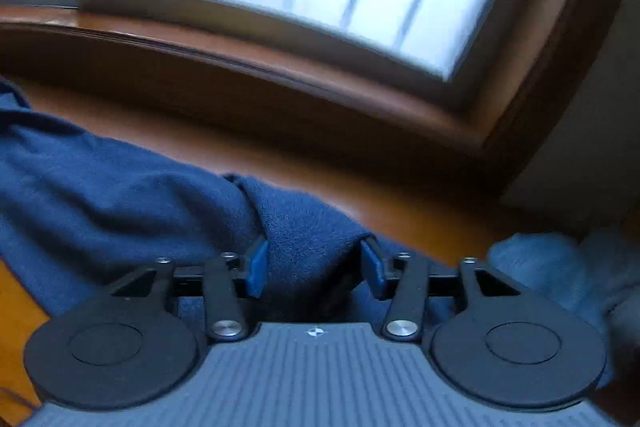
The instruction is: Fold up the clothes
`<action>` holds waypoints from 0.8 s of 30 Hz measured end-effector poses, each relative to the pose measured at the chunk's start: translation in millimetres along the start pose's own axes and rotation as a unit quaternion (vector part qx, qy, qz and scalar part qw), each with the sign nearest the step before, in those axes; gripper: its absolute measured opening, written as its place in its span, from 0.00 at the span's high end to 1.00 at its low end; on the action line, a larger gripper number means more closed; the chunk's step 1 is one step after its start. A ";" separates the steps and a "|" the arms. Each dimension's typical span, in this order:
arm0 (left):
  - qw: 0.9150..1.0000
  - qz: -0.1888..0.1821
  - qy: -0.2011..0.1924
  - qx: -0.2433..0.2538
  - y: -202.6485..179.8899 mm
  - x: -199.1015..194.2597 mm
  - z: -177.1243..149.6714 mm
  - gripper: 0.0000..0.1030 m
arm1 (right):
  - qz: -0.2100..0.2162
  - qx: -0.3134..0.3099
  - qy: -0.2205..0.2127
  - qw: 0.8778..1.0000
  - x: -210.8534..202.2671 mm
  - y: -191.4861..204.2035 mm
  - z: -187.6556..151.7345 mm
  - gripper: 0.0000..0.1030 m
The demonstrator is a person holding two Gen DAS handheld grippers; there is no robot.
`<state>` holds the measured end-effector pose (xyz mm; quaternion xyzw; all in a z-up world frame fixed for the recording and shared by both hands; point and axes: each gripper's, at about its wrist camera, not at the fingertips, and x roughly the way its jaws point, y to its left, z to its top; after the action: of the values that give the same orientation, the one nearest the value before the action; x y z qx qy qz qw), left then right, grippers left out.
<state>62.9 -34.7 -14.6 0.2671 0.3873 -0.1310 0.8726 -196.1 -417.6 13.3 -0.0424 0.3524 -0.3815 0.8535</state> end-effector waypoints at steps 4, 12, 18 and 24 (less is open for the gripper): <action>1.000 -0.010 0.017 0.002 -2.0 -1.6 -22.9 0.45 | 0.023 -0.074 -0.087 0.993 -33.8 34.5 16.9 0.26; 0.999 -0.033 0.023 0.000 -19.7 8.5 -39.0 0.42 | 0.332 -0.081 -0.046 0.939 5.1 157.3 36.8 0.33; 0.997 -0.070 0.004 -0.011 -21.7 11.2 -31.7 0.40 | 0.379 -0.107 -0.031 0.919 38.5 247.8 48.9 0.38; 0.986 -0.165 -0.024 -0.018 -17.4 19.4 -21.0 0.93 | 0.364 -0.117 -0.014 0.924 38.7 277.1 52.1 0.85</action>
<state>55.6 -37.5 -47.1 0.1806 0.4075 -0.2724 0.8527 26.9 -258.7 -64.3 -0.0158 0.3739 0.0005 0.9273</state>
